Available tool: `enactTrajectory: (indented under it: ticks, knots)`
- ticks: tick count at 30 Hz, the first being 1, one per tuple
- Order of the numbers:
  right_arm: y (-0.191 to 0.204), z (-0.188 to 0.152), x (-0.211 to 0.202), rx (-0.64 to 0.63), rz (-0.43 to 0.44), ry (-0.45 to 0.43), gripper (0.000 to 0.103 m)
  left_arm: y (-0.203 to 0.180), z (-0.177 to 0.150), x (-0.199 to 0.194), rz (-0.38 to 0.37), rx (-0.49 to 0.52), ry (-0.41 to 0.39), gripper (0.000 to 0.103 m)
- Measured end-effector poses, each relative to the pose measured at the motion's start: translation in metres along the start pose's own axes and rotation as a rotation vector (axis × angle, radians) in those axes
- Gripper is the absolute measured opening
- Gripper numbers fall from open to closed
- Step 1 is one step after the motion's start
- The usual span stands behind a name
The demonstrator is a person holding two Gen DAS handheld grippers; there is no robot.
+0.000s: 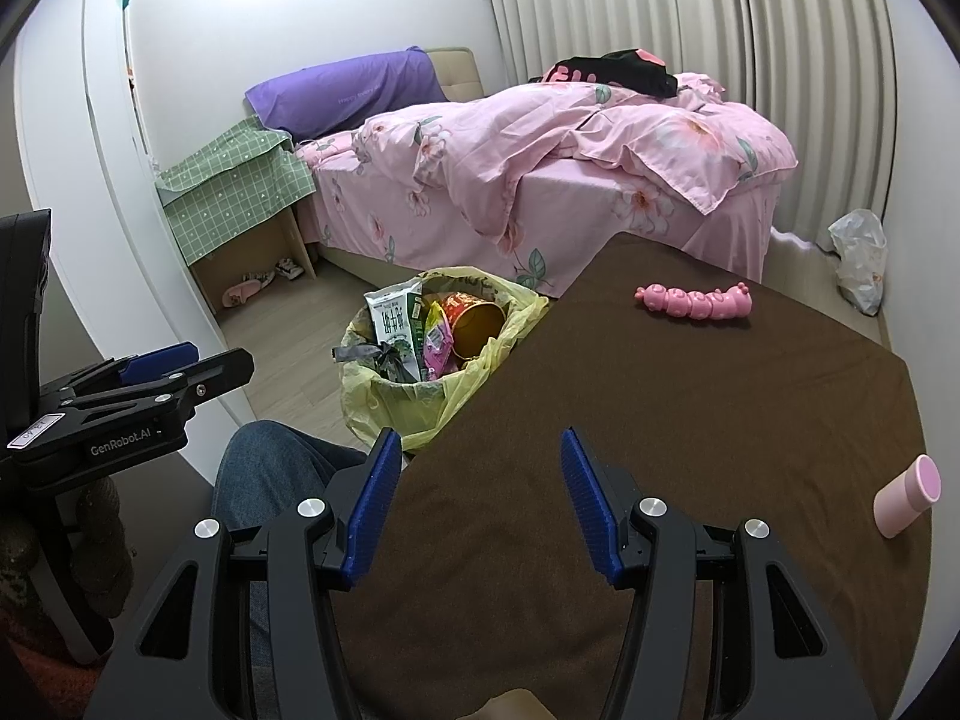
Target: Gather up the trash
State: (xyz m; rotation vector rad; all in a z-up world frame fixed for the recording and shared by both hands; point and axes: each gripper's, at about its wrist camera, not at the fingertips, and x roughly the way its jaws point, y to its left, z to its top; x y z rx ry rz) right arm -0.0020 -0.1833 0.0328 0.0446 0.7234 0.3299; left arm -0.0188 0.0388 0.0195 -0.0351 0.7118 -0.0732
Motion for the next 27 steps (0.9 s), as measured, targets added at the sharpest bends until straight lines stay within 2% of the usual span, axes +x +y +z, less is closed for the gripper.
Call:
enactTrajectory:
  ticks: [16,21,24,27]
  knots:
    - [0.000,0.001,0.000,0.000,-0.002,0.001,0.052,0.001,-0.004,0.001,-0.007,0.013,0.002,0.069]
    - [0.000,-0.004,0.004,0.003,-0.010,0.004,0.052,0.000,-0.003,0.007,-0.039,0.007,0.027,0.069]
    - [-0.005,-0.008,0.006,0.006,-0.022,0.010,0.052,-0.006,-0.002,0.017,-0.049,0.015,0.052,0.069]
    - [-0.027,-0.011,0.008,0.055,-0.066,0.012,0.052,-0.023,0.000,0.033,-0.040,0.060,0.047,0.069]
